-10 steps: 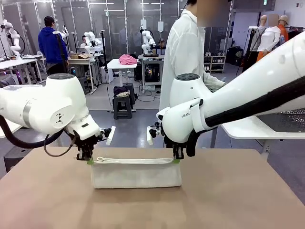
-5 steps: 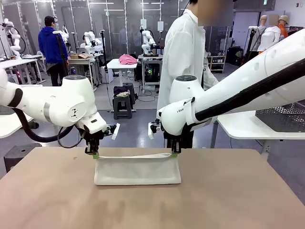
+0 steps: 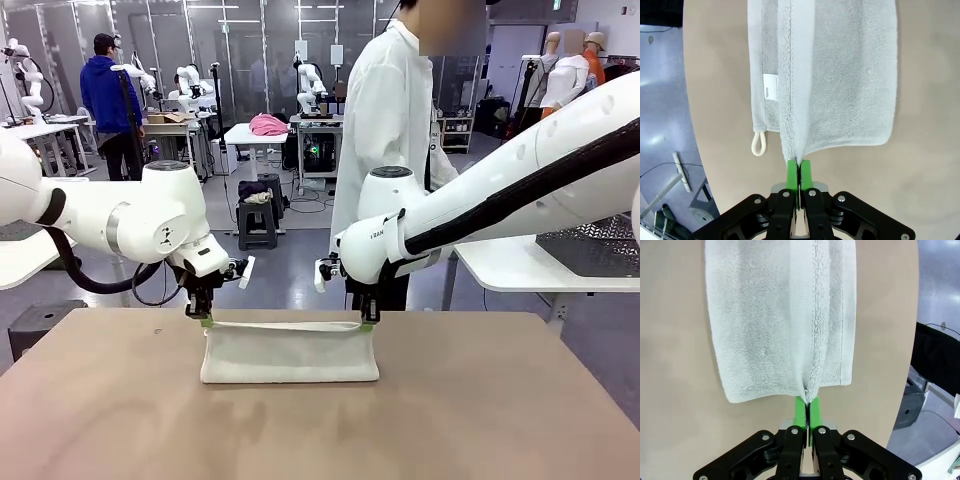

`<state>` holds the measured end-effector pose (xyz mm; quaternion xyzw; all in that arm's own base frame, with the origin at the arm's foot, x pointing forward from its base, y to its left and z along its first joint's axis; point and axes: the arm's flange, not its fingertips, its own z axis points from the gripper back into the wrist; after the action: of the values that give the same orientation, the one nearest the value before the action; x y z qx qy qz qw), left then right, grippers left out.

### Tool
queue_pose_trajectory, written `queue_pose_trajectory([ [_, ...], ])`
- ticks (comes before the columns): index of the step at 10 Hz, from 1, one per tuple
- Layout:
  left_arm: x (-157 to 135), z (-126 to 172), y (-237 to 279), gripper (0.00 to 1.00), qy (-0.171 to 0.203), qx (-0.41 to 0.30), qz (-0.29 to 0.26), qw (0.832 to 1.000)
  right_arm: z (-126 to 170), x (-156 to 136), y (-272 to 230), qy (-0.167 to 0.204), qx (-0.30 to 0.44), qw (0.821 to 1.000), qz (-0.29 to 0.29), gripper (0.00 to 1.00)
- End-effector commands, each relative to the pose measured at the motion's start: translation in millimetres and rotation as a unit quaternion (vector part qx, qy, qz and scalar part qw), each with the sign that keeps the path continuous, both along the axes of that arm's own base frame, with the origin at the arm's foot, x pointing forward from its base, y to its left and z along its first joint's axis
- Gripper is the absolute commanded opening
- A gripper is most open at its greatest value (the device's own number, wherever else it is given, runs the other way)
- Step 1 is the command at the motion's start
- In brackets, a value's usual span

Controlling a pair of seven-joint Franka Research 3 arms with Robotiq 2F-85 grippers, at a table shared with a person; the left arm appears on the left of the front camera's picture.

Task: Fold the towels and place them in the basket.
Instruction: When a person lays out a Towel with hook on the table, fold it in half twice.

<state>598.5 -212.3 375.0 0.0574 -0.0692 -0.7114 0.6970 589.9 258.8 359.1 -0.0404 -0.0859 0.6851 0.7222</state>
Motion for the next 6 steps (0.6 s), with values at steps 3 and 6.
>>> queue_pose_trajectory([
  [3,21.0,-14.3,2.3,0.03,-0.001,0.005,-0.002,1.0,-13.0,17.5,-8.0,-0.014,-0.008,1.0,0.001,0.04],
  [6,15.9,-11.5,2.9,0.34,-0.022,0.009,0.003,1.0,-12.5,16.5,-6.1,-0.022,-0.007,1.0,0.01,0.35],
])
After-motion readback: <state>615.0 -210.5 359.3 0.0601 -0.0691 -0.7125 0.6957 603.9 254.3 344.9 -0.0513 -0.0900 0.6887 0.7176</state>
